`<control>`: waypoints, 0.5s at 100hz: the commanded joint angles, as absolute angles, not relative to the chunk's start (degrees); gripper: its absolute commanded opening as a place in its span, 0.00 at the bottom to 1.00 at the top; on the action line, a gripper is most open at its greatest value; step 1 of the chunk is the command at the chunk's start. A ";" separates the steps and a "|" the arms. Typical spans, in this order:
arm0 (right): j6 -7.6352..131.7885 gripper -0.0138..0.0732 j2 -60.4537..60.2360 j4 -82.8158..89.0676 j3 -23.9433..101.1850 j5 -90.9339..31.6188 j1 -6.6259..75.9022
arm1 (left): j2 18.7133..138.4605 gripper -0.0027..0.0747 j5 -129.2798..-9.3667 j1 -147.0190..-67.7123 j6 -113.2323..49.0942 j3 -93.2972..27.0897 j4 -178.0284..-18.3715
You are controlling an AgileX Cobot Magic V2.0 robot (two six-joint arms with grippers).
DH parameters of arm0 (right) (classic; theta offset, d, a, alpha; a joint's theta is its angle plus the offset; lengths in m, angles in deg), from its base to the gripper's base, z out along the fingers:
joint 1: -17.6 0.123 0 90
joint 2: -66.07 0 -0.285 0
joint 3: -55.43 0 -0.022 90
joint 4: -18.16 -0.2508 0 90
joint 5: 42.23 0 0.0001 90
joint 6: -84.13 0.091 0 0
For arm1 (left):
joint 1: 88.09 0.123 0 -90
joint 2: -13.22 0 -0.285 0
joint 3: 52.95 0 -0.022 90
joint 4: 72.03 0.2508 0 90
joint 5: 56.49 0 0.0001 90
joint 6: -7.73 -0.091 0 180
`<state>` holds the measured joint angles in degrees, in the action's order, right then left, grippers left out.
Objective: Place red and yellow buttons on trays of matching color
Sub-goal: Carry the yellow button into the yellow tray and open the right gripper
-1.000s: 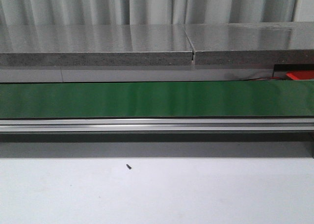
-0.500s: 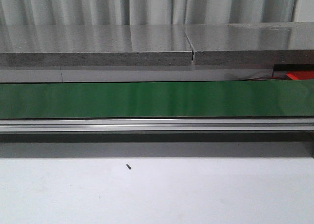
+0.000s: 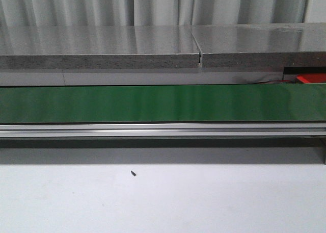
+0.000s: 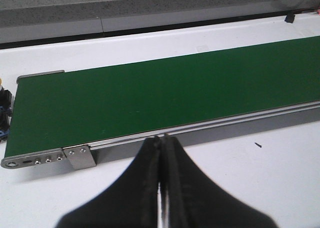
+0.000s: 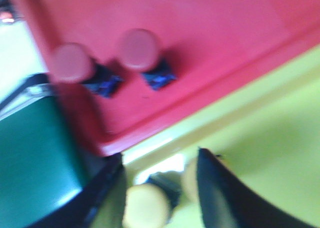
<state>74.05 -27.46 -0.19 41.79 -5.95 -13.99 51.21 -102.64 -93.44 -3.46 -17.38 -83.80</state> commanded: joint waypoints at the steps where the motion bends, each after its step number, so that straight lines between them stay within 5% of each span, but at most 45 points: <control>1: 72.87 0.37 -21.87 -0.98 43.18 -6.14 -11.17 | 51.55 0.01 -98.46 -93.91 -3.50 -18.91 -84.63; 18: 72.87 0.07 -16.61 1.71 43.17 -5.27 -3.64 | 51.55 0.01 -98.46 -93.91 -3.50 -18.91 -84.63; 50: 71.27 0.08 -9.69 2.28 41.73 -3.83 4.99 | 51.55 0.01 -98.46 -93.91 -3.50 -18.91 -84.63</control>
